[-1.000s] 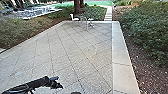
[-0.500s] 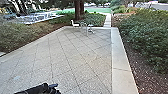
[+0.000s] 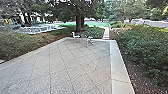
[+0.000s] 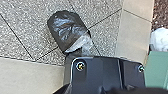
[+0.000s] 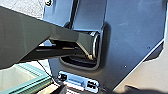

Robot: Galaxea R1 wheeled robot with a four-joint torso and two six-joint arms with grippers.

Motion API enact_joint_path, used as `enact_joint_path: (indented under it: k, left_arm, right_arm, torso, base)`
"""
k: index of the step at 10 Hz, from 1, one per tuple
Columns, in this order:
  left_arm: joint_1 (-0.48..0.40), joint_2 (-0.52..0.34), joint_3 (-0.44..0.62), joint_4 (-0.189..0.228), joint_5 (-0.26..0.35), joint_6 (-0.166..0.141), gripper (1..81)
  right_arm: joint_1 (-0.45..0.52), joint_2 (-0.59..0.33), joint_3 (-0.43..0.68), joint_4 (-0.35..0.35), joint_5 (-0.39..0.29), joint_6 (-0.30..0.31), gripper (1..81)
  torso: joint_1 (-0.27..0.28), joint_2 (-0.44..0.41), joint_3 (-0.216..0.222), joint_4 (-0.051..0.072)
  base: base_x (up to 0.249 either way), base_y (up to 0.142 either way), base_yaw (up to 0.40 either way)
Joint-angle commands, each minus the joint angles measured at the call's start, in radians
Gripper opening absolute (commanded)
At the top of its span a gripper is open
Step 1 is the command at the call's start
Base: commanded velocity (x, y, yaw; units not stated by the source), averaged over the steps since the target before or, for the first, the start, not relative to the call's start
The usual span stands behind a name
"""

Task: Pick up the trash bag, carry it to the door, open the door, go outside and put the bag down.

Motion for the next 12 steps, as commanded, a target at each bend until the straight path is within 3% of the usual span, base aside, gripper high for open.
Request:
enact_joint_path:
  k: [1,2,3,5,6,7,8,9,10,11,12]
  left_arm:
    - [0.11,0.068,-0.008,-0.01,-0.006,0.147,81.1]
    - [0.159,0.079,-0.008,-0.01,-0.026,0.177,81.1]
    - [0.213,0.086,-0.008,-0.008,-0.094,0.196,81.1]
    - [0.299,0.1,-0.008,-0.008,-0.155,0.228,81.1]
    - [0.333,0.109,-0.008,-0.008,-0.175,0.237,81.1]
    - [0.371,0.121,-0.008,-0.007,-0.215,0.239,81.1]
    - [0.417,0.138,-0.008,0.002,-0.278,0.251,81.1]
    - [0.446,0.149,-0.011,0.007,-0.318,0.253,81.1]
    - [0.463,0.163,-0.022,0.007,-0.33,0.254,81.1]
    - [0.477,0.177,-0.039,0.007,-0.353,0.253,81.1]
    - [0.485,0.192,-0.058,0.005,-0.38,0.251,81.1]
  right_arm:
    - [0.013,-0.001,0.008,-0.002,-0.06,-0.001,81.1]
    - [0.013,-0.002,0.008,0.001,-0.06,0.0,81.1]
    - [0.013,-0.001,0.008,0.001,-0.06,0.0,81.1]
    - [0.015,0.001,0.008,0.001,-0.06,0.002,81.1]
    - [0.016,0.001,0.008,0.001,-0.06,0.002,81.1]
    - [0.016,0.001,0.006,0.0,-0.047,0.003,81.1]
    - [0.018,0.001,0.004,0.0,-0.022,0.003,81.1]
    - [0.019,0.001,0.004,0.0,-0.02,0.003,81.1]
    - [0.021,0.005,0.003,-0.007,-0.02,0.002,81.1]
    - [0.021,0.007,0.0,-0.007,-0.019,0.002,81.1]
    - [0.024,0.01,0.0,-0.007,-0.019,0.002,81.1]
  torso:
    - [0.0,0.0,-0.001,-0.046]
    - [0.0,0.0,0.009,-0.091]
    - [0.0,0.0,0.013,-0.109]
    - [-0.001,0.0,0.014,-0.157]
    - [-0.001,-0.001,0.014,-0.109]
    - [-0.001,-0.001,0.014,-0.136]
    - [-0.001,-0.001,0.014,-0.15]
    - [-0.001,-0.001,0.015,-0.153]
    - [-0.001,-0.001,0.108,-0.153]
    - [-0.001,-0.001,0.023,-0.153]
    - [-0.001,-0.001,0.038,-0.153]
  base:
    - [0.0,0.0,0.0]
    - [0.0,0.0,0.0]
    - [0.0,0.0,0.0]
    - [0.0,0.0,0.0]
    - [0.0,0.0,0.0]
    - [0.0,0.0,0.0]
    - [0.0,0.0,0.0]
    - [0.0,0.0,0.0]
    - [0.0,0.0,0.0]
    - [0.0,0.0,0.0]
    - [0.0,0.0,0.0]
